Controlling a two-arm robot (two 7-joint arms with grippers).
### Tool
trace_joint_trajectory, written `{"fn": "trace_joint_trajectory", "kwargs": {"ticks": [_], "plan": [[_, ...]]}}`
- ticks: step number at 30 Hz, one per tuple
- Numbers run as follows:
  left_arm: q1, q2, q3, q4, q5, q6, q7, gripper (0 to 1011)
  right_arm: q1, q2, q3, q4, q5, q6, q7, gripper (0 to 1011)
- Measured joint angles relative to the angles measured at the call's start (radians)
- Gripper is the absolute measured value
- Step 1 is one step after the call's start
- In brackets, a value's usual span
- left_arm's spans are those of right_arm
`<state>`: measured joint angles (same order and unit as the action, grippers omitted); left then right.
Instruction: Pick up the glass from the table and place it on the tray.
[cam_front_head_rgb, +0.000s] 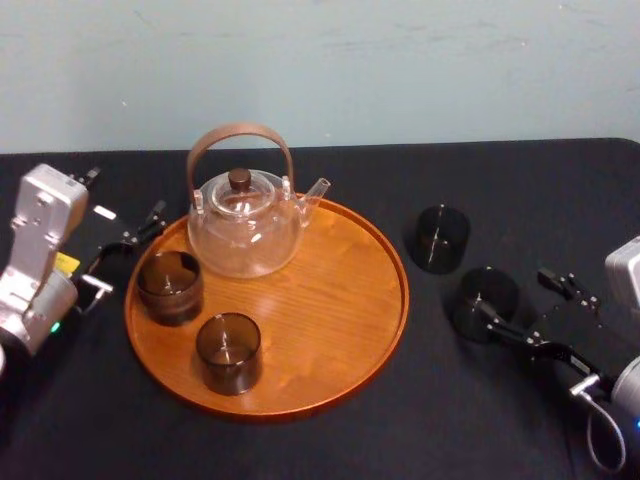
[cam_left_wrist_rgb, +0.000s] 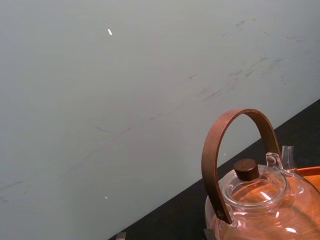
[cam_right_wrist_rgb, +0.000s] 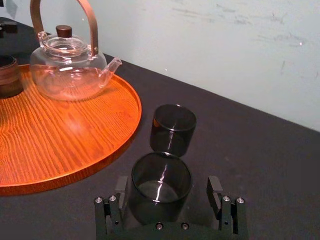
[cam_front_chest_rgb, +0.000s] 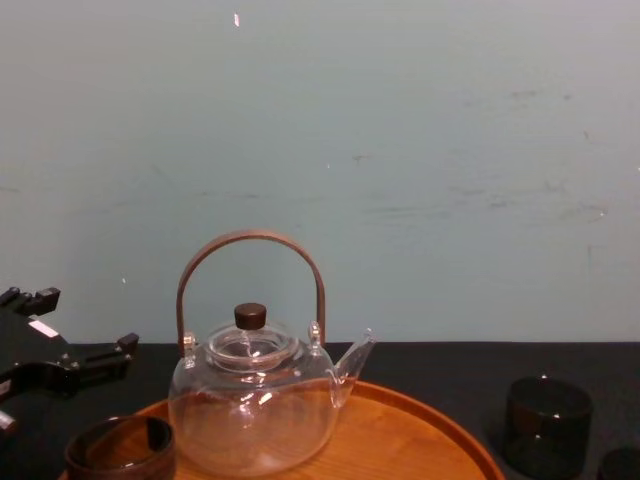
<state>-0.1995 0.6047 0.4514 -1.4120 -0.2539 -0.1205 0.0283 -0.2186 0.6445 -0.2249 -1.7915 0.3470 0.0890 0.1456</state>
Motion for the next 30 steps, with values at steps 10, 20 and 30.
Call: {"fn": "trace_joint_trajectory", "kwargs": {"ticks": [10,20,30], "plan": [[0.0,0.0,0.0,0.0,0.0,0.0,0.0,1001,0.021,-0.032,0.012,0.05,0.021,0.017,0.051,1003],[0.0,0.0,0.0,0.0,0.0,0.0,0.0,1001,0.065,-0.056,0.005,0.086,0.009,0.052,0.094,1002],[0.0,0.0,0.0,0.0,0.0,0.0,0.0,1001,0.102,-0.082,0.004,0.129,-0.013,0.072,0.127,1002]]}}
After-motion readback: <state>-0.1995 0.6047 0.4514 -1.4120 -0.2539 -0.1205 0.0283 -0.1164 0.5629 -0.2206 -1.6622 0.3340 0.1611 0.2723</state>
